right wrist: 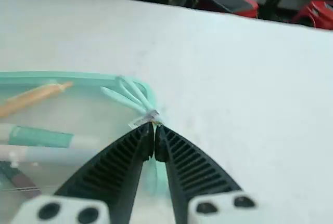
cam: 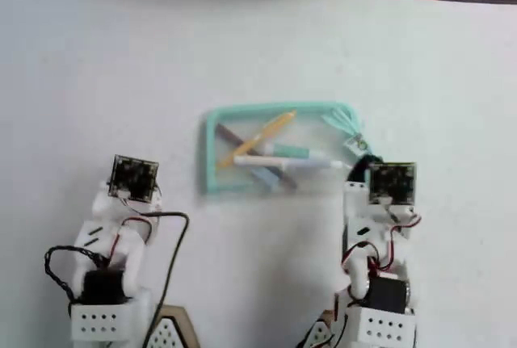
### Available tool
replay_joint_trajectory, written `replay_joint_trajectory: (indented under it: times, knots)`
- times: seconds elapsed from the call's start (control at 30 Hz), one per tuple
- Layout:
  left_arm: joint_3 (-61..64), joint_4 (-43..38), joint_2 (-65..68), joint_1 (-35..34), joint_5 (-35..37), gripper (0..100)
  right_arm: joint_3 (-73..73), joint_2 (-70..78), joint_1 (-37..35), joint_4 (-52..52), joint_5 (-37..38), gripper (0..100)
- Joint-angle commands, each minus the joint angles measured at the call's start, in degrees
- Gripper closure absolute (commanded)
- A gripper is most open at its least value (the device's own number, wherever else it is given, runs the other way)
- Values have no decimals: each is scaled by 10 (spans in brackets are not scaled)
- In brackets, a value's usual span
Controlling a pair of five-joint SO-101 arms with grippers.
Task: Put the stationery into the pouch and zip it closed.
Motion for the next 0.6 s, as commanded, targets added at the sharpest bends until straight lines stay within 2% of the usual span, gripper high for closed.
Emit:
replay_joint_trajectory:
  times: [0.0,0.13,0.23,0.3,0.47,0.57]
  knots:
    - [-2,31,-2,-5,1,976,5,-4,101,12,-66,974]
    - [-3,33,-2,-15,0,976,5,-4,186,11,-97,974]
    - [-4,30,-2,-32,1,976,5,-2,191,22,-97,974]
    - [-3,34,-2,-18,12,976,5,-4,171,50,-95,974]
    - [-3,101,-1,-3,167,976,5,-2,82,172,-94,974]
    - [-3,150,-1,0,211,976,5,-3,37,240,-94,974]
